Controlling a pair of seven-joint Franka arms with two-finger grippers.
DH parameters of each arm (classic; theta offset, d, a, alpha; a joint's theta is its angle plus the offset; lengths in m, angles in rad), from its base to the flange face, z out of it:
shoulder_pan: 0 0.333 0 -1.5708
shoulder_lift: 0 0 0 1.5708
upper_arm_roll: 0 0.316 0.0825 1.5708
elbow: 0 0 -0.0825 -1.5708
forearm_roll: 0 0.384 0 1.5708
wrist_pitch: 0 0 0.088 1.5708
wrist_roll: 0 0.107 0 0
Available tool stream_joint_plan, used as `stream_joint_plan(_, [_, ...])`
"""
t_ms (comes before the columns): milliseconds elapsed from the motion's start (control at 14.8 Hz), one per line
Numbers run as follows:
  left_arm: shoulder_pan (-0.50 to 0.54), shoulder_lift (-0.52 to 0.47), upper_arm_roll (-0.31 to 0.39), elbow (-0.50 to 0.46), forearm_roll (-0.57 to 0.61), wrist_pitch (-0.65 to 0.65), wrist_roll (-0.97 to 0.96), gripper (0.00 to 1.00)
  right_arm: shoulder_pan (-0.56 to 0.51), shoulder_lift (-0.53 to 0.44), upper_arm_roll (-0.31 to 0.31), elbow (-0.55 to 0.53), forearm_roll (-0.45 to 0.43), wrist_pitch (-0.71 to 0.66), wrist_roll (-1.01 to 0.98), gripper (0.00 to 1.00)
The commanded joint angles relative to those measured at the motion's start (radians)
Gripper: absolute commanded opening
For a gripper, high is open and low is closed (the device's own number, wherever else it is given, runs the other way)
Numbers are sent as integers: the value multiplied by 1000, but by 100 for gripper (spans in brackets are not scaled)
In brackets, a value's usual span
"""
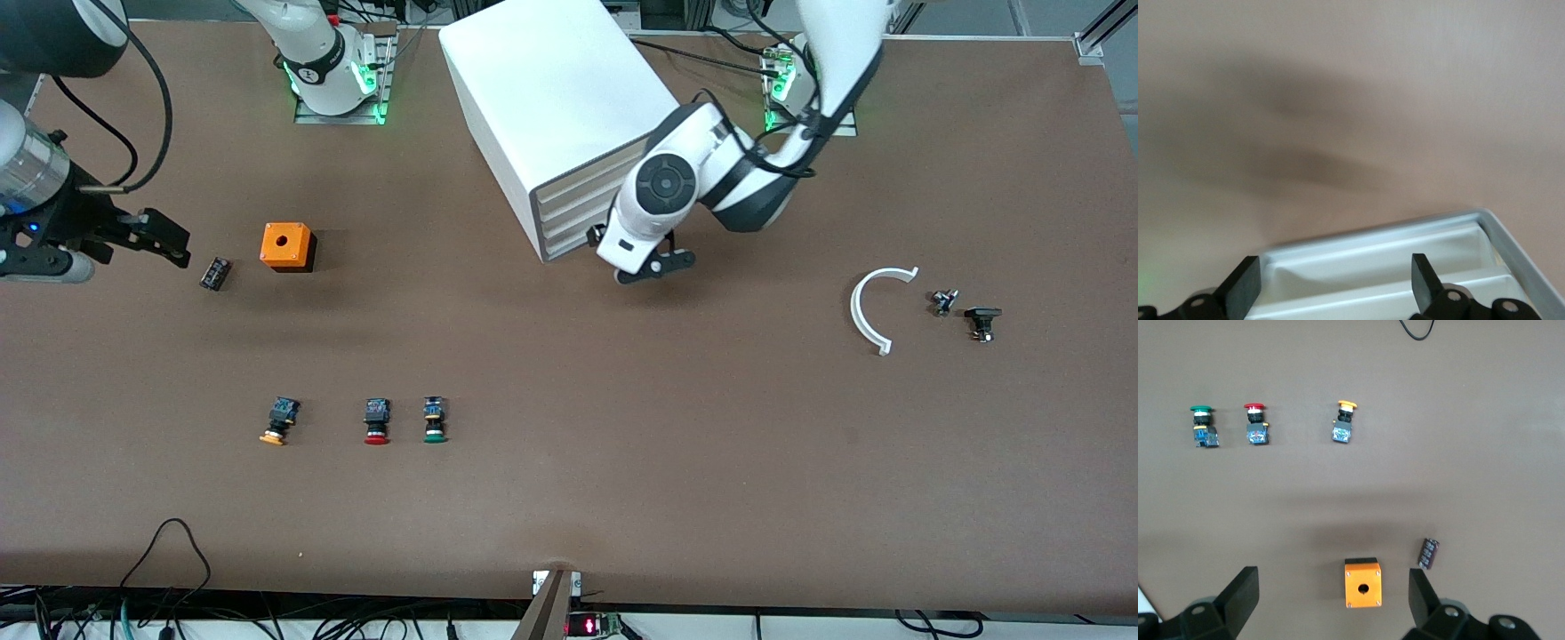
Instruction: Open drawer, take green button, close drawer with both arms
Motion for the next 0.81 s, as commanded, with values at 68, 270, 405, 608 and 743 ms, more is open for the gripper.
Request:
stream_joint_plan(68, [87,-30,0,181,140,-242,261,99,-11,-38,-6,-12,35,-56,-15,99])
stream_joint_plan(270, [149,-102,56,222,142,-329,508,99,-9,-32,0,28,61,-96,-9,99])
stream_joint_plan(405, [162,-181,153,214,140,-336,719,99,-8,-25,0,48,61,-91,-18,99])
stream_joint_plan(608, [191,-283,260,200,128,-339,933,99,-3,-18,3,73,58,-97,-13,99])
stream_joint_plan(743, [194,-375,311,154,128,-339,1010,99,-1,-15,5,85,59,-96,-10,99])
